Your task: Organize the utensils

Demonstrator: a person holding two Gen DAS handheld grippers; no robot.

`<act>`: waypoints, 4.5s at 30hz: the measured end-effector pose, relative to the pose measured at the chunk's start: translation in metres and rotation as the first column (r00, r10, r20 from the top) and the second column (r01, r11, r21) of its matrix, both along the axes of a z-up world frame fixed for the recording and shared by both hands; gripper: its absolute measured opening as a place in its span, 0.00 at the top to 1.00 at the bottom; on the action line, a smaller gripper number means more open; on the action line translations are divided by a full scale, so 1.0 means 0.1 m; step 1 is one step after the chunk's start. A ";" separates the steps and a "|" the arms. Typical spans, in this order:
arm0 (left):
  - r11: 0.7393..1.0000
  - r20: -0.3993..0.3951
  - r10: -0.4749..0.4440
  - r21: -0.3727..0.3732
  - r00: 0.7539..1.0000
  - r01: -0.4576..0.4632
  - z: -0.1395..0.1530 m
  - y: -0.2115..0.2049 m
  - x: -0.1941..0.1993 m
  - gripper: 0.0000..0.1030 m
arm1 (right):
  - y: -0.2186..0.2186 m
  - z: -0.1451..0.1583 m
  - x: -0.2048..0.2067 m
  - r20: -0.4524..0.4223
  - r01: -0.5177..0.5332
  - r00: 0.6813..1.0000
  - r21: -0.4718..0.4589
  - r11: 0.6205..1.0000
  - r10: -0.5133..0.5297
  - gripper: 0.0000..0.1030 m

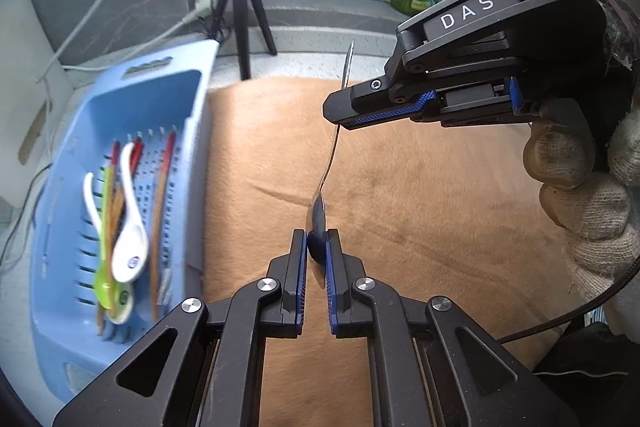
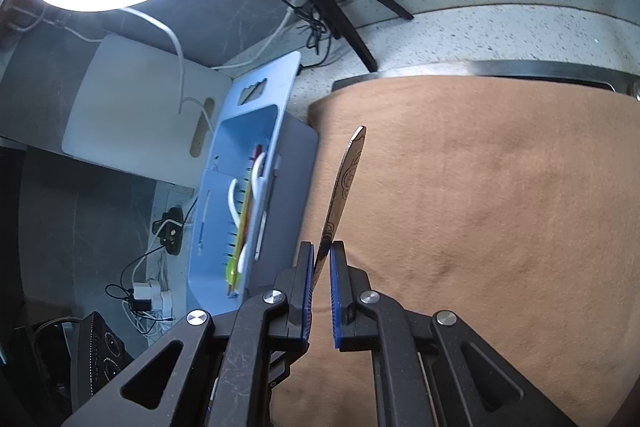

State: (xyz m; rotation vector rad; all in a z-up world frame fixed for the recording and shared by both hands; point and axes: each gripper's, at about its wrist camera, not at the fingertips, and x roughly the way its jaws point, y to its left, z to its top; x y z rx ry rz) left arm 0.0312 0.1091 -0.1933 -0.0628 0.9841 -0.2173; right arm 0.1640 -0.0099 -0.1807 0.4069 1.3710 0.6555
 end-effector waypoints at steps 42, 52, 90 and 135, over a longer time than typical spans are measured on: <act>0.984 -0.081 0.180 0.003 0.980 -0.180 -0.24 1.19 0.00 0.93 | 1.63 -0.25 0.07 -0.026 -0.202 0.979 -0.093 0.975 0.201 0.90; 0.980 -0.069 0.198 0.011 0.978 -0.198 -0.16 1.14 -0.08 0.93 | 1.52 -0.11 0.06 0.014 -0.202 0.979 -0.090 0.975 0.204 0.90; 0.894 0.043 0.438 0.089 0.898 -0.440 0.41 0.55 -0.65 0.42 | 0.59 0.48 -0.46 0.314 -0.276 0.891 -0.196 0.941 0.327 0.46; 0.802 0.132 0.587 0.040 0.799 -0.596 0.88 0.25 -1.09 0.32 | -0.07 1.07 -1.10 0.600 -0.196 0.725 -0.292 0.936 0.339 0.26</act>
